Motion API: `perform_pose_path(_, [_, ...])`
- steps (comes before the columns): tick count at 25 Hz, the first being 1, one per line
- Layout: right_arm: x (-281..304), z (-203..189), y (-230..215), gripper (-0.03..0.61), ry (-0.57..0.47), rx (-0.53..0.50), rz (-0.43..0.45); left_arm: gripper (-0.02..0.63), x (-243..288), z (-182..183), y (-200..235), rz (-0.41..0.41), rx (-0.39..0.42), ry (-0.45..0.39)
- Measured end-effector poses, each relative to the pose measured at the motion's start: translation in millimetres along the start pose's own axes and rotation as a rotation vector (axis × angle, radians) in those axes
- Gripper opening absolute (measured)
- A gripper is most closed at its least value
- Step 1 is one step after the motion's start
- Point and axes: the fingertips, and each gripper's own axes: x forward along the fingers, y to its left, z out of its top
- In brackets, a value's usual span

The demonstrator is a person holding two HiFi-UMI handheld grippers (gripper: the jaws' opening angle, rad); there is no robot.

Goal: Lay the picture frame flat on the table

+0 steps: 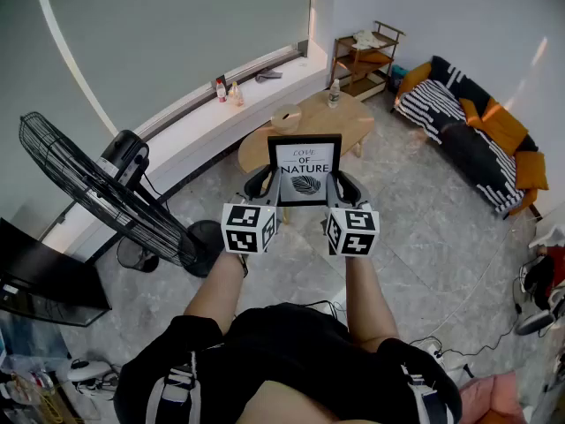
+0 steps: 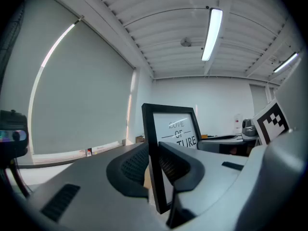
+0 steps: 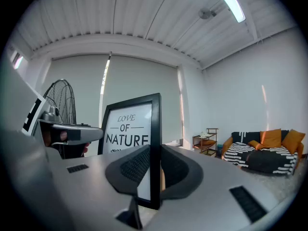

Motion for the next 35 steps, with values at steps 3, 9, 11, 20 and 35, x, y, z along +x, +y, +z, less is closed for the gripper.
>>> perform_pose_path(3, [-7.6, -0.7, 14.0, 0.083, 0.004, 0.000, -0.006, 0.075, -16.3, -2.9, 4.6, 0.000, -0.003, 0.003])
perform_pose_path(9, [-8.4, -4.7, 27.0, 0.086, -0.002, 0.024, -0.025, 0.075, -22.4, -4.3, 15.2, -0.021, 0.005, 0.004])
perform_pose_path(11, [-6.1, -4.4, 25.9, 0.087, -0.003, 0.033, -0.023, 0.075, -20.2, -3.4, 16.0, -0.024, 0.007, 0.004])
perform_pose_path(20, [6.2, 1.1, -20.7, 0.087, -0.005, 0.033, -0.019, 0.075, 23.4, -1.0, -7.2, -0.032, -0.004, 0.015])
perform_pose_path(35, [-9.9, -3.2, -129.3, 0.087, -0.025, 0.047, 0.007, 0.075, 87.0, -3.0, -96.4, -0.004, 0.000, 0.003])
